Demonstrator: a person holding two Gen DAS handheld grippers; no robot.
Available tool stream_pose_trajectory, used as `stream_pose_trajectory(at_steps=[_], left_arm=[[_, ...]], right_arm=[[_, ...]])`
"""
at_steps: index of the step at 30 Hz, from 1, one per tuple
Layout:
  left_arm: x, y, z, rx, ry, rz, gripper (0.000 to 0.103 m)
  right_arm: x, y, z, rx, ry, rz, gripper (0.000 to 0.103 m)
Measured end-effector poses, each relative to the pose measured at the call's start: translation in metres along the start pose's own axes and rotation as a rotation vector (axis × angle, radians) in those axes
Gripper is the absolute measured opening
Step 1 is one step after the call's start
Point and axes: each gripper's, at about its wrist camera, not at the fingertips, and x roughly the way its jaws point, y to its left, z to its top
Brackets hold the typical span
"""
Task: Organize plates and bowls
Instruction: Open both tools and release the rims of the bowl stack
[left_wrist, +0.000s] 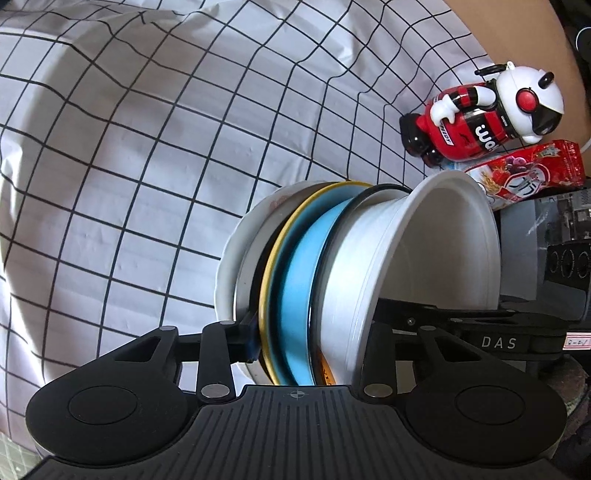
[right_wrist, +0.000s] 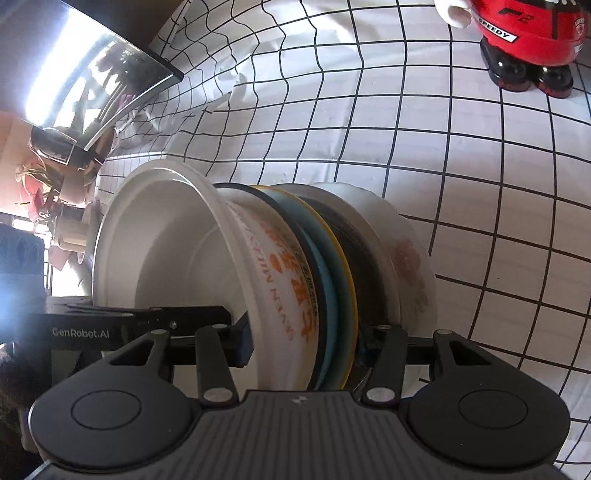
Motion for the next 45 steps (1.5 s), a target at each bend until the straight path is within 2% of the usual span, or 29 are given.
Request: stream_pose_trajectory(at_steps=[1, 13, 19, 23, 25, 31, 38, 40, 42, 45], left_arm=[[0.0, 0.001, 0.001, -0.002, 0.004, -0.003, 0.036], [-0.003, -0.012, 0.001, 0.083, 0.031, 0.056, 0.036], [-0.008, -0.024, 0.0, 0.157, -0.009, 0.112, 0.034], [-0.01, -0.021, 0.001, 0.161, -0.06, 0.11, 0.036], [-0.01, -0.023, 0.001, 0.158, -0.061, 0.111, 0.035], [-0.012, -0.037, -0.007, 0.237, -0.066, 0.171, 0.034], [-0.017, -0.04, -0.01, 0.223, -0.058, 0.193, 0.033], [-0.02, -0.042, -0.01, 0.226, -0.061, 0.202, 0.036], [-0.026, -0.044, -0.01, 0.247, -0.089, 0.241, 0.039], [-0.042, -0.046, -0.005, 0.248, -0.148, 0.216, 0.039]], right_arm=[[0.001, 0.0, 0.001, -0.001, 0.002, 0.001, 0.049], [-0.001, 0.0, -0.001, -0.003, 0.008, 0.007, 0.048], [-0.002, 0.0, -0.003, -0.005, 0.01, 0.011, 0.048], [-0.002, -0.001, -0.005, -0.008, 0.009, 0.008, 0.044], [-0.003, -0.002, -0.005, -0.003, 0.007, 0.011, 0.044], [-0.003, -0.004, -0.006, 0.004, -0.001, 0.026, 0.044], [-0.002, -0.006, -0.003, -0.001, -0.003, 0.032, 0.045], [-0.002, -0.006, -0.003, -0.004, -0.003, 0.034, 0.044], [-0.002, -0.005, -0.003, -0.018, -0.008, 0.015, 0.041], [-0.007, 0.003, -0.002, -0.064, -0.036, -0.028, 0.042]])
